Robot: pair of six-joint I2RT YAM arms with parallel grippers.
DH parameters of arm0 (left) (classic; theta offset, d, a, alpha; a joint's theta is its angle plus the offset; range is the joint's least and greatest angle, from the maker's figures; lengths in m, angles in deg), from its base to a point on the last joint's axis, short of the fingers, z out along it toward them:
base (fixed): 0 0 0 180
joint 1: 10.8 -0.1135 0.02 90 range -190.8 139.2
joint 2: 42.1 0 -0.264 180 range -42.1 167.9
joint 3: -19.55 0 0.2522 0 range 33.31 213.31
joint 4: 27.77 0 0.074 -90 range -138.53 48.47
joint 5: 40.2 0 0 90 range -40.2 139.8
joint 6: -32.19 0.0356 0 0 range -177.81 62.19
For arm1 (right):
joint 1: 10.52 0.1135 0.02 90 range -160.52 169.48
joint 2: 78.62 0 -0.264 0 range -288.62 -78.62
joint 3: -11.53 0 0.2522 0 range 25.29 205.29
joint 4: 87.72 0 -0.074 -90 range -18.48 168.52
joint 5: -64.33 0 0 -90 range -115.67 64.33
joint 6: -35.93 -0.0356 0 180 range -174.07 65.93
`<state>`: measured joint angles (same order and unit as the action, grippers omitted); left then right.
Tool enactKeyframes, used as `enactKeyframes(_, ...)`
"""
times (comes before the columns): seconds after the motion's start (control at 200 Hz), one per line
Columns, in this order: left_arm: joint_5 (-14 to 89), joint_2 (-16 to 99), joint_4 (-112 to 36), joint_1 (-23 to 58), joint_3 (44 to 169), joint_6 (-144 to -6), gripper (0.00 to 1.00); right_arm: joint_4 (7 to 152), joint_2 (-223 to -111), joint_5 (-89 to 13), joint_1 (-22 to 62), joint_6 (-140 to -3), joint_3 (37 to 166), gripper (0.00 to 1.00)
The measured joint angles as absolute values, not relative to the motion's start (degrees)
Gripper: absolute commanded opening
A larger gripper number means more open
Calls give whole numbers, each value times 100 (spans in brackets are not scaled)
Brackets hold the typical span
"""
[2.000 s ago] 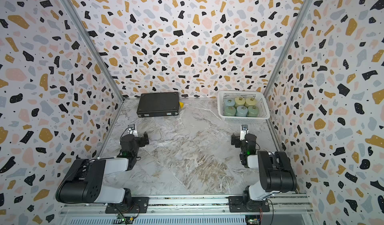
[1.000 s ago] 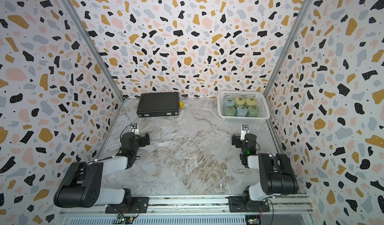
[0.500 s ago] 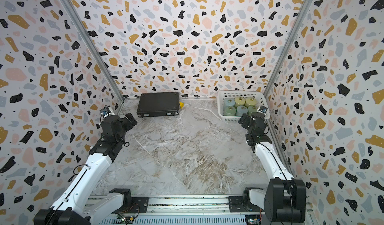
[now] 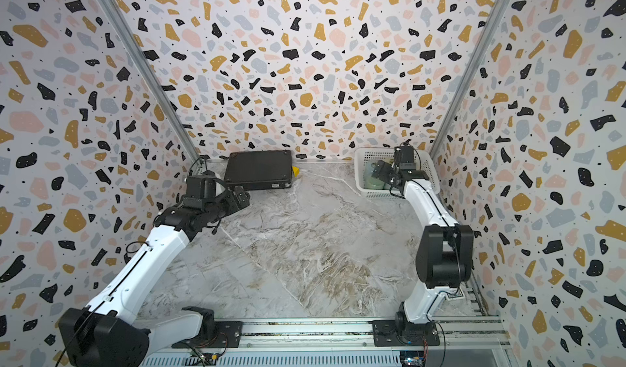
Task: Take the tea canister out of the basket
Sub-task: Move the basket to the center of the board.
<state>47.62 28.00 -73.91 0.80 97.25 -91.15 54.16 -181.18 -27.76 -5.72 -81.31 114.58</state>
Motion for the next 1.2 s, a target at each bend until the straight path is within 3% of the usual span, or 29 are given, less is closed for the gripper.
enactKeyframes(0.21, 4760, 3587, -8206, 338, 10184, -9014, 100, 4227, -19777, -2743, -21, -7639, 13554, 73)
enactKeyframes(0.405, 4712, 3426, -8429, 338, 10184, -8846, 100, 3394, -20916, -2607, 280, -7342, 14960, 54)
enactKeyframes(0.616, 4552, 3144, -8414, 355, 10182, -8833, 100, 2938, -21583, -2480, 348, -7183, 15731, 37)
enactKeyframes(0.791, 4559, 3058, -8436, 375, 10158, -8805, 100, 2795, -21733, -2476, 348, -7163, 15878, 16)
enactKeyframes(0.976, 4581, 3043, -8593, 375, 10158, -8759, 100, 2854, -21663, -2231, 464, -7204, 15738, 11)
enactKeyframes(1.201, 4690, 2680, -8720, 382, 10158, -8748, 100, 3580, -20708, -2157, 604, -7231, 14086, 12)
